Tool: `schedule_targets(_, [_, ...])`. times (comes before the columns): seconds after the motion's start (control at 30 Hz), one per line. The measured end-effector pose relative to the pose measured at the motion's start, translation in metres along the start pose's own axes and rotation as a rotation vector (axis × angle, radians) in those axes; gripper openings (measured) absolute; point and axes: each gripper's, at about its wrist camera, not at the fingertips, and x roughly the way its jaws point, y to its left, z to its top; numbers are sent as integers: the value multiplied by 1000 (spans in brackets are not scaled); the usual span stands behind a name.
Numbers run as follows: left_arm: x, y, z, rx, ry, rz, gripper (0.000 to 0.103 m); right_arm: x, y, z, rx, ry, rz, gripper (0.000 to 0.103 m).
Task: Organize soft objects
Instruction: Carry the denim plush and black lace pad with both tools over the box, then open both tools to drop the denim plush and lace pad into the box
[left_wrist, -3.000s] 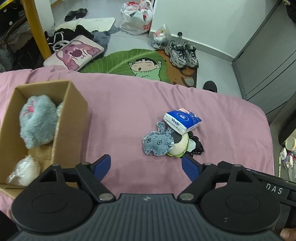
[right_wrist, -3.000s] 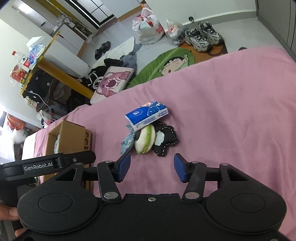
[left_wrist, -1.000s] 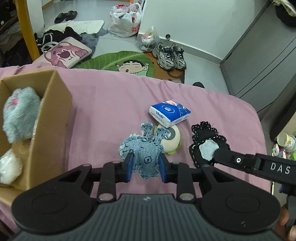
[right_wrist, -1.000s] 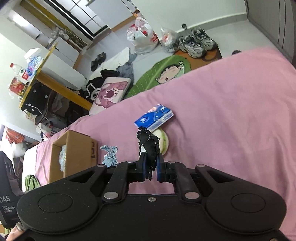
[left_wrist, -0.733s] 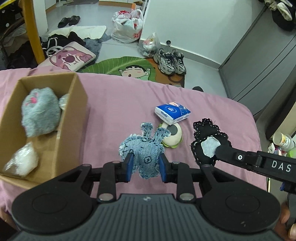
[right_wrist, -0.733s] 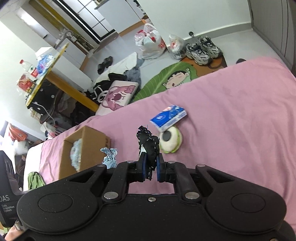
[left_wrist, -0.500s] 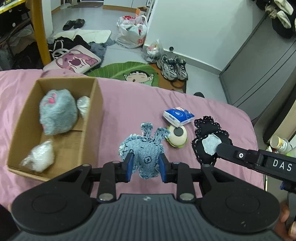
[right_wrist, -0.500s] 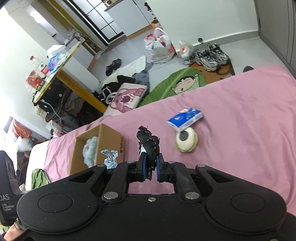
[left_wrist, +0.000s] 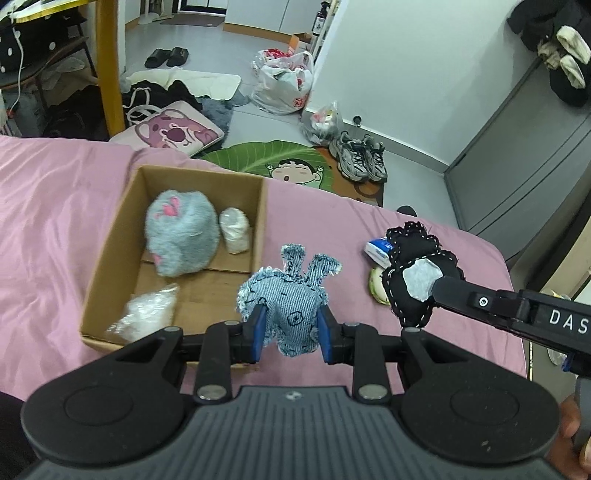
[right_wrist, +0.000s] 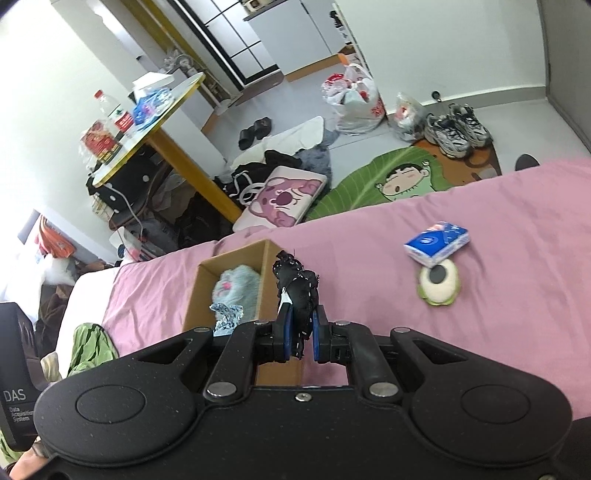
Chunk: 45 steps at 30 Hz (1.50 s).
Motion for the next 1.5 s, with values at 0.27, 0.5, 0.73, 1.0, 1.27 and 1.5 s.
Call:
schedule_targets(0.27, [-2,39,2,-45,12,2,28,16,38,0,-41,13,3,11])
schedule_targets(0.5, [6,69,6,-89,42,-5,28,33,64,2,-82,42,-8,11])
schedule_targets(0.73, [27,91,6,-131,114,-19,29,51,83,6,-112,74,-26,11])
schedule_targets(1.0, [42,107,10,-174,184,-1,35,69,95,6,-133,120,-44,11])
schedule_targets(1.27, [30,121,22,-202,163,26,48,81,99,-8,-143,191,-60,13])
schedule_targets(1.5, [18,121,30,-201,131,40,66,78,94,-11,-132,226,-66,38])
